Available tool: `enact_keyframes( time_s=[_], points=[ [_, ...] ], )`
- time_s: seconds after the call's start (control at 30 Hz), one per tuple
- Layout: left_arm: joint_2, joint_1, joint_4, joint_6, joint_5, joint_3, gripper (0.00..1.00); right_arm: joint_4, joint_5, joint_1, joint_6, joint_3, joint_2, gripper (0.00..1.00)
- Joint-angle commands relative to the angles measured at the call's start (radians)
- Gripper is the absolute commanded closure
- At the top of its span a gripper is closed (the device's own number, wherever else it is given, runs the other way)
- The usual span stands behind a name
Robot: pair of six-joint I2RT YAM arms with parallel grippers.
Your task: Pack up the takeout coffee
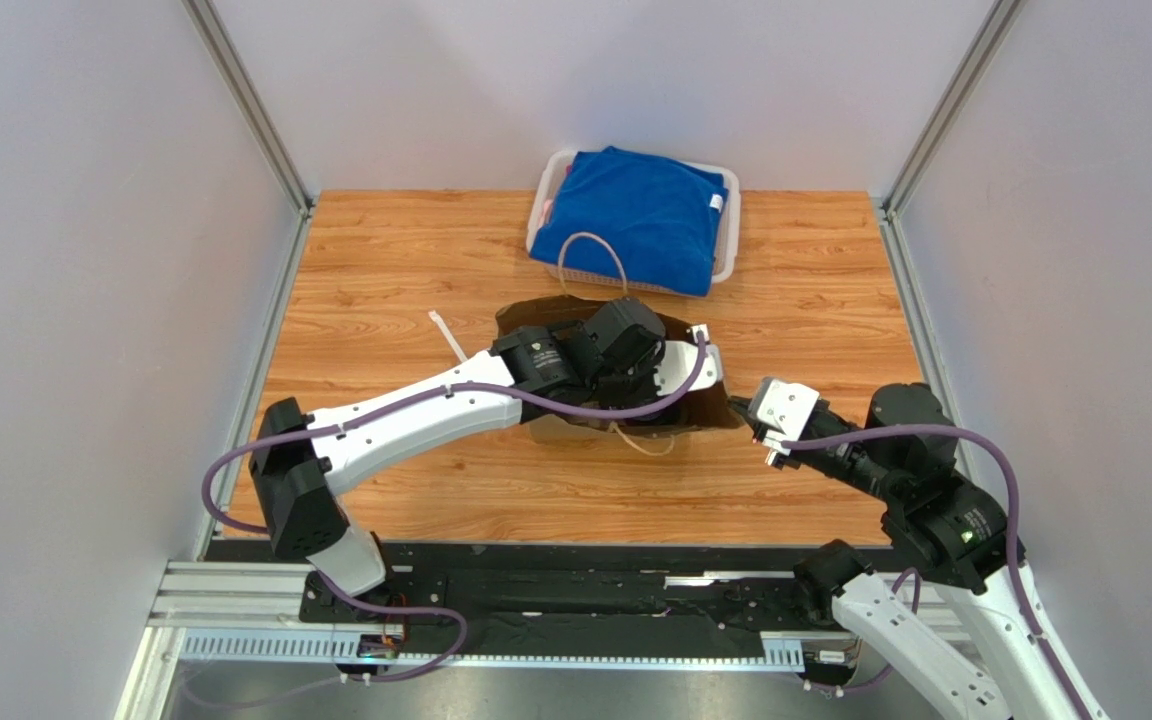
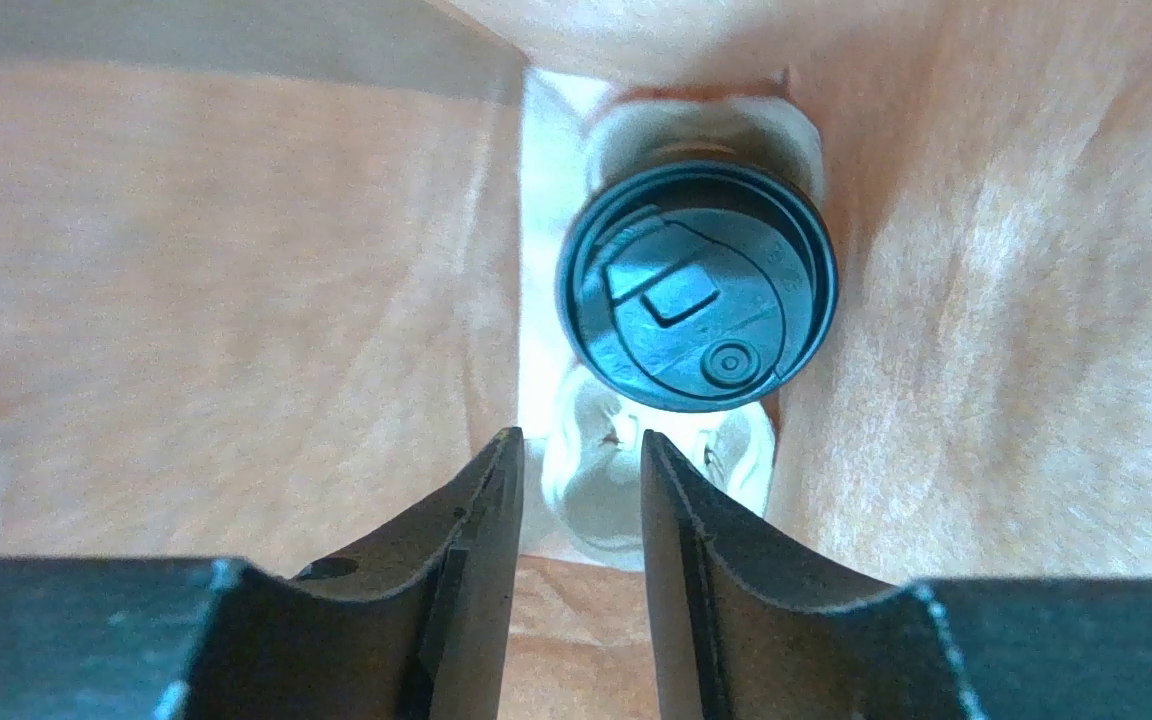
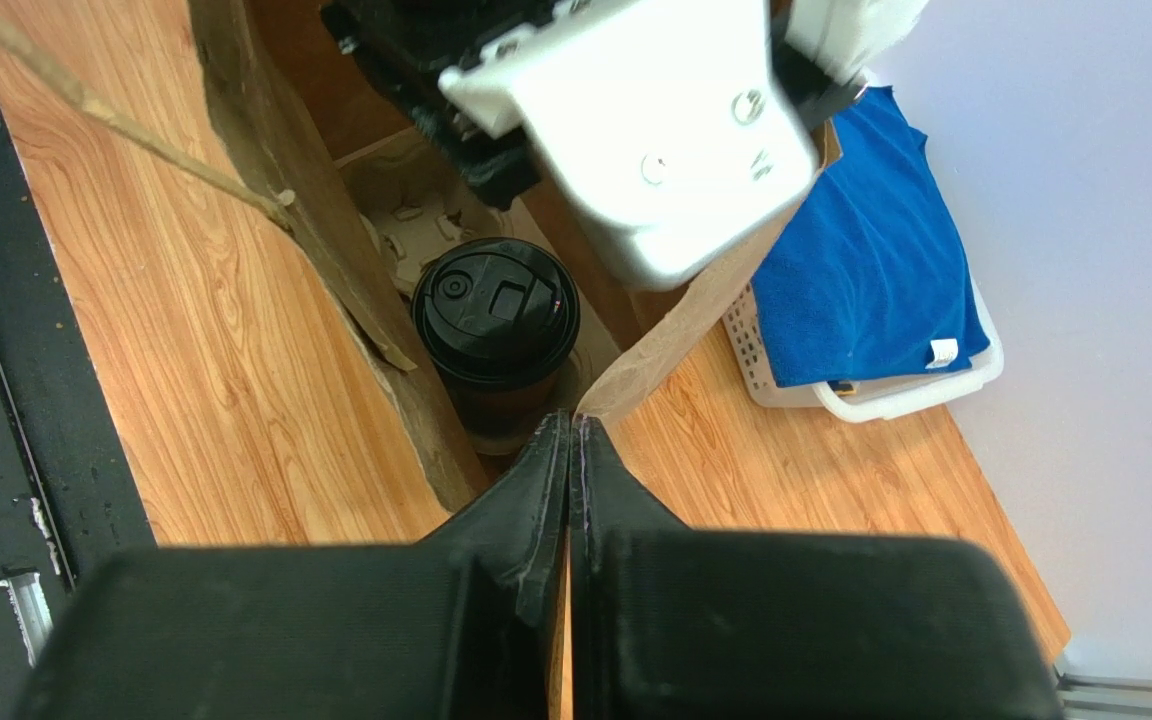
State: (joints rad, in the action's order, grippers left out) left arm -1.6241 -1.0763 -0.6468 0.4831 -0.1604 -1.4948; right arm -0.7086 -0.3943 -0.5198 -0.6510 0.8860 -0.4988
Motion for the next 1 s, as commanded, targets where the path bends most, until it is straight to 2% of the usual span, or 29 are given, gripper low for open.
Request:
enact_keyframes(
  time_s=[0.0, 0.13, 0.3, 0.67, 0.87, 0.97],
  points=[
    [0.064, 0.018, 0.036, -0.060, -0.011, -0.058, 0.55, 0.018, 0.003, -0.005, 0.016, 0.039, -0.006, 1.00],
    [0.092, 0.045, 0.018, -0.101, 0.014, -0.094, 0.55, 0.020, 0.017, -0.009, 0.036, 0.059, -0.030, 1.00],
    [0.148, 0.067, 0.035, -0.132, 0.042, -0.107, 0.47, 0.031, 0.041, -0.003, 0.077, 0.090, -0.076, 1.00],
    [0.187, 0.124, -0.045, -0.196, 0.050, -0.257, 0.23, 0.069, 0.094, -0.005, 0.148, 0.149, -0.191, 1.00],
    [0.231, 0.196, -0.089, -0.284, 0.084, -0.326, 0.21, 0.104, 0.147, -0.005, 0.205, 0.215, -0.300, 1.00],
    [0.276, 0.263, -0.096, -0.331, 0.102, -0.332, 0.21, 0.110, 0.155, -0.005, 0.214, 0.248, -0.346, 0.95]
  ],
)
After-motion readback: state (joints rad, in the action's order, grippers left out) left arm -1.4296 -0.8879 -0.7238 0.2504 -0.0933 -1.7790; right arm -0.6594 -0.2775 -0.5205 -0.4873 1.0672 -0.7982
